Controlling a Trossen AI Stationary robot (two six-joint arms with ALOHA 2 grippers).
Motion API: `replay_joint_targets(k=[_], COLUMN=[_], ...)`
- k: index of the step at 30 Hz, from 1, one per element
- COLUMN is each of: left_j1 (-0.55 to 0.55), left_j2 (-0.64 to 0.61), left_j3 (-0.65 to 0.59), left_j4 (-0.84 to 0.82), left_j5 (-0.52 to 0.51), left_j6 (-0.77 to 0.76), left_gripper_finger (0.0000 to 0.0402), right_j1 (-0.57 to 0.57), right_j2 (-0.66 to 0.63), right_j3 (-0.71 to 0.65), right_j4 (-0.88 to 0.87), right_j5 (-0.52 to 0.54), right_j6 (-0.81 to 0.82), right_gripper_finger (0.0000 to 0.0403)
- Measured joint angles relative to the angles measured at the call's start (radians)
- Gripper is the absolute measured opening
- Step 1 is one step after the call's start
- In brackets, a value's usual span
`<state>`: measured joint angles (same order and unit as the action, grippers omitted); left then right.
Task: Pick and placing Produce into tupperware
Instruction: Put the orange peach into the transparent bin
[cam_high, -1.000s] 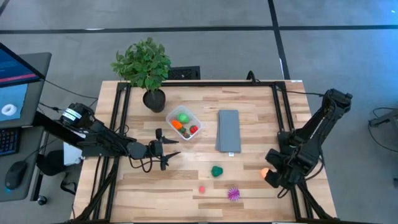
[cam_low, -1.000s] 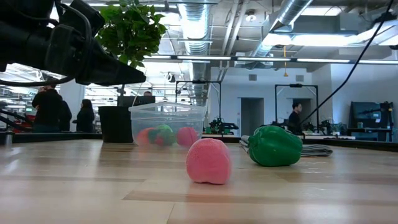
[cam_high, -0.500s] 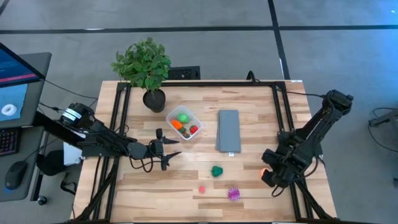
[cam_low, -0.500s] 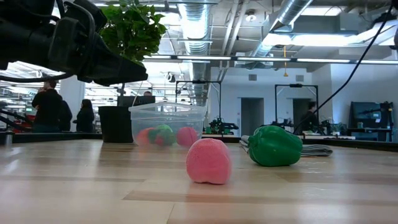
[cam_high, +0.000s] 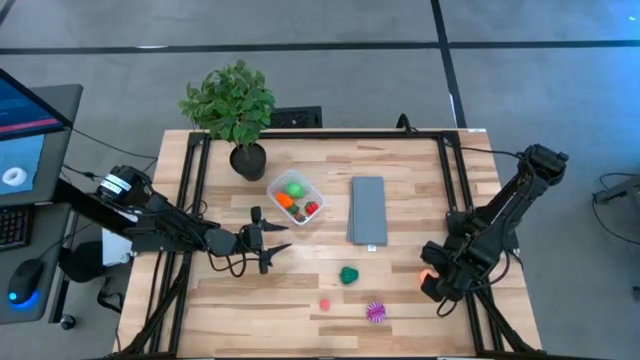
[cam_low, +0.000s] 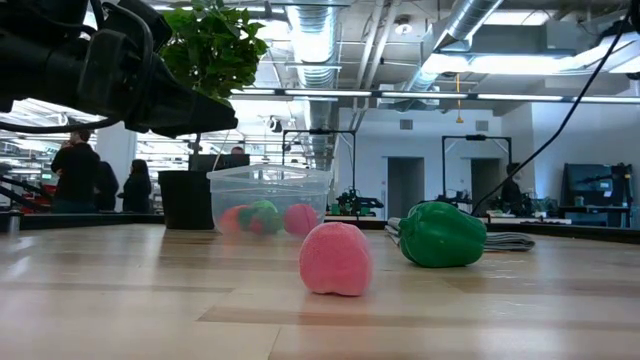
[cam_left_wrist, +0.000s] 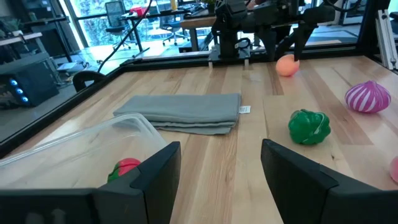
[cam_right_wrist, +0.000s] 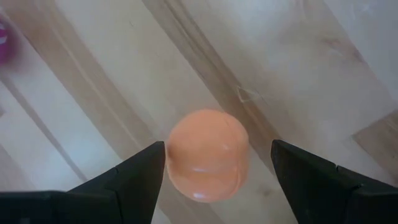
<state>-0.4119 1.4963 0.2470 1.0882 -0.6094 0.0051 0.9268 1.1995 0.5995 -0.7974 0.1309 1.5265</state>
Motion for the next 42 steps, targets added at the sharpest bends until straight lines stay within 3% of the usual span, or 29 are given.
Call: replay_joint_targets(k=[9,19,34,42], left_j1=[0.000,0.000,0.000,0.000], left_j2=[0.000,0.000,0.000,0.000], left_j3=[0.000,0.000,0.000,0.000], left_j4=[-0.002,-0.007,-0.007,-0.008], left_j5=[0.000,0.000,0.000,0.000], left_j6=[0.000,0.000,0.001,0.002], left_gripper_finger=[0.0213,0.0213,0.0213,0.0213], right_j1=[0.000,-0.021,-0.019,-0.019], right_j2=[0.007,0.117,0.121,0.121], right_j3=[0.000,0.000,0.000,0.000], right_j4=[0.016,0.052,0.051,0.051], right_j5=[0.000,-0.056,-0.056,-0.056], right_j6=[0.002,-0.059,-0.060,-0.060], right_gripper_finger=[0.0317,0.0317,0.0317,0.0287])
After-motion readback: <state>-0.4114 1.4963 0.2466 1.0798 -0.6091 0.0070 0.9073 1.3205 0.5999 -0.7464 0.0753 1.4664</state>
